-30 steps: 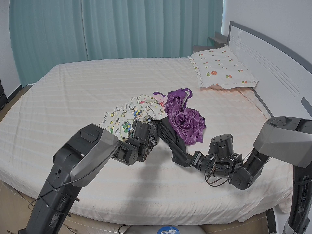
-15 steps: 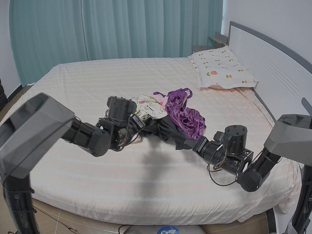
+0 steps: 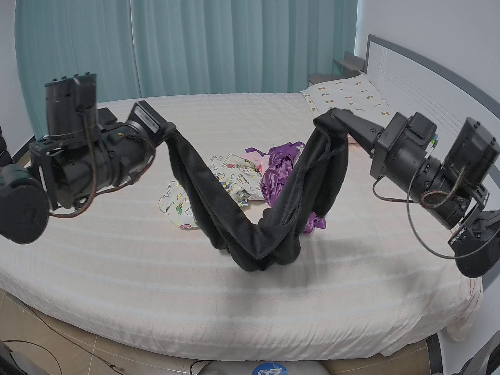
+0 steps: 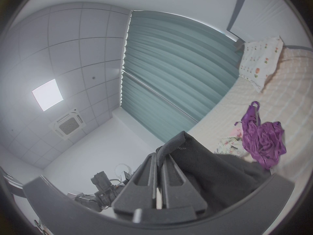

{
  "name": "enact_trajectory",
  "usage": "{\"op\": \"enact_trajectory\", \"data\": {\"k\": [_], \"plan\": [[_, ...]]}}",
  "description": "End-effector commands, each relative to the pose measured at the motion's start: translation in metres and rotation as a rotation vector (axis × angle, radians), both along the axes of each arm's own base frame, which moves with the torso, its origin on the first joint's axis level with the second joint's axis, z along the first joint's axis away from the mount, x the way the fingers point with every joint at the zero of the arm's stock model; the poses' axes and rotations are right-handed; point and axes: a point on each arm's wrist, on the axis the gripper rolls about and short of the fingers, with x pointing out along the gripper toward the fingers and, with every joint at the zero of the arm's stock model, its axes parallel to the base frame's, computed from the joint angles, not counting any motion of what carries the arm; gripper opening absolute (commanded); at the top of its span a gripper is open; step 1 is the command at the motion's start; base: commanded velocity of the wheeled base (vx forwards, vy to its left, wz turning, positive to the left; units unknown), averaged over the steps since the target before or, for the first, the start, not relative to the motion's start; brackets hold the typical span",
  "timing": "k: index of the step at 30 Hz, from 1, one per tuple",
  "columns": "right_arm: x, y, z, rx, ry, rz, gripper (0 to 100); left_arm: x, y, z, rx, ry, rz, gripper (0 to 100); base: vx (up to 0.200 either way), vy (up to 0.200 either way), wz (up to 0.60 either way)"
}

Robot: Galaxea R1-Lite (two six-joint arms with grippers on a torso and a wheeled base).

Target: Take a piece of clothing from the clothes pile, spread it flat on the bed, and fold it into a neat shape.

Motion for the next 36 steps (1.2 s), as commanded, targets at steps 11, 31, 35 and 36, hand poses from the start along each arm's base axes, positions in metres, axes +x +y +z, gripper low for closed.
{"op": "enact_trajectory", "data": {"k": [11,31,35,36], "plan": [[0.043,0.02,-0.093,-0.092,0.168,0.005,0,-0.007,0.021,-0.071,0.011,0.108,-0.042,0,0.0,0.0,0.0],[0.037,-0.003,-0.123,-0.097,0.244,-0.043,0,-0.001,0.024,-0.106,-0.112,0.181,-0.043,0,-0.06,0.0,0.0],[0.037,-0.003,-0.125,-0.1,0.251,-0.043,0,0.0,0.028,-0.105,-0.13,0.184,-0.031,0,0.0,0.0,0.0],[0.037,-0.003,-0.124,-0.099,0.25,-0.043,0,0.0,0.029,-0.105,-0.134,0.183,-0.027,0,0.0,0.0,0.0]]}}
